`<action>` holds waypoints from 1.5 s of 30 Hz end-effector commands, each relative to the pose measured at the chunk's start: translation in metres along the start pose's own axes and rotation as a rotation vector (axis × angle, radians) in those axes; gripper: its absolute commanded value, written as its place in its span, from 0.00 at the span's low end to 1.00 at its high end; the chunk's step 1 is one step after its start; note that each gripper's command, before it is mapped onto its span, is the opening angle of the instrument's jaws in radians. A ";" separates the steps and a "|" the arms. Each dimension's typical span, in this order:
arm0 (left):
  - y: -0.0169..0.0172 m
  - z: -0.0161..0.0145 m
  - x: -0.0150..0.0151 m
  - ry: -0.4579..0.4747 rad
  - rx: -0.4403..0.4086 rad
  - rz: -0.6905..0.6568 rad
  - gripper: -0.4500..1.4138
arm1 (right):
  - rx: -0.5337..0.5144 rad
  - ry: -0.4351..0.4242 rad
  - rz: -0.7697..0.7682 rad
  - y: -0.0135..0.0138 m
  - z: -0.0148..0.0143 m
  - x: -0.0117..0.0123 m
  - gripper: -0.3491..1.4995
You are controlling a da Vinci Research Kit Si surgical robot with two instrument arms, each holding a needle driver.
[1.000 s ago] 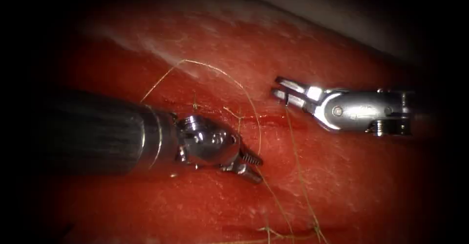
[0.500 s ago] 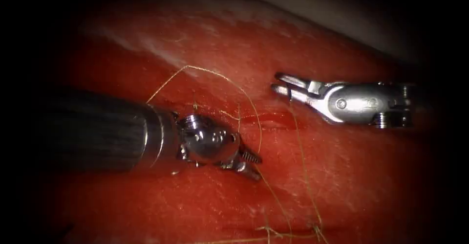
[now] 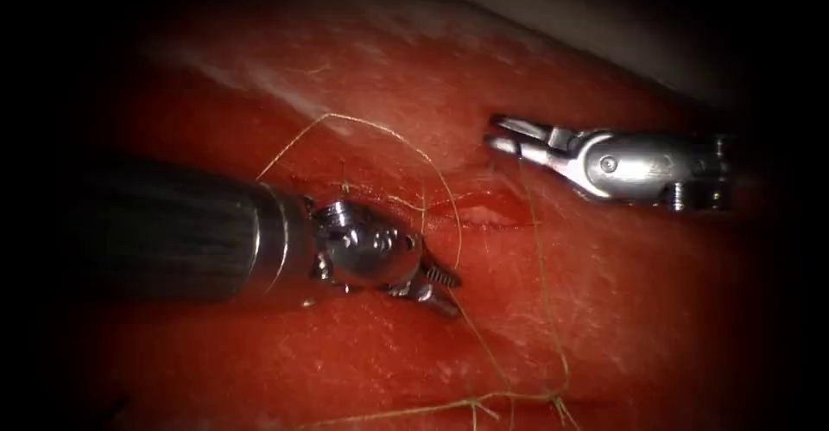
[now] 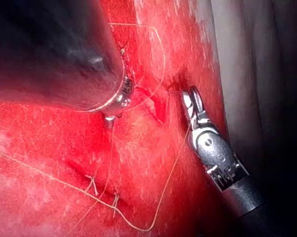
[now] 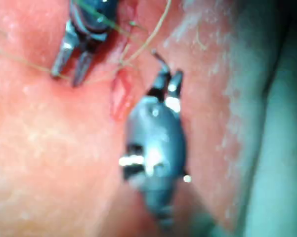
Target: Wound Closure
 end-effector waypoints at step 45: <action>0.0003 0.0011 -0.0001 0.000 0.002 0.001 0.37 | 0.101 -0.070 0.626 0.0036 0.0025 -0.0013 0.00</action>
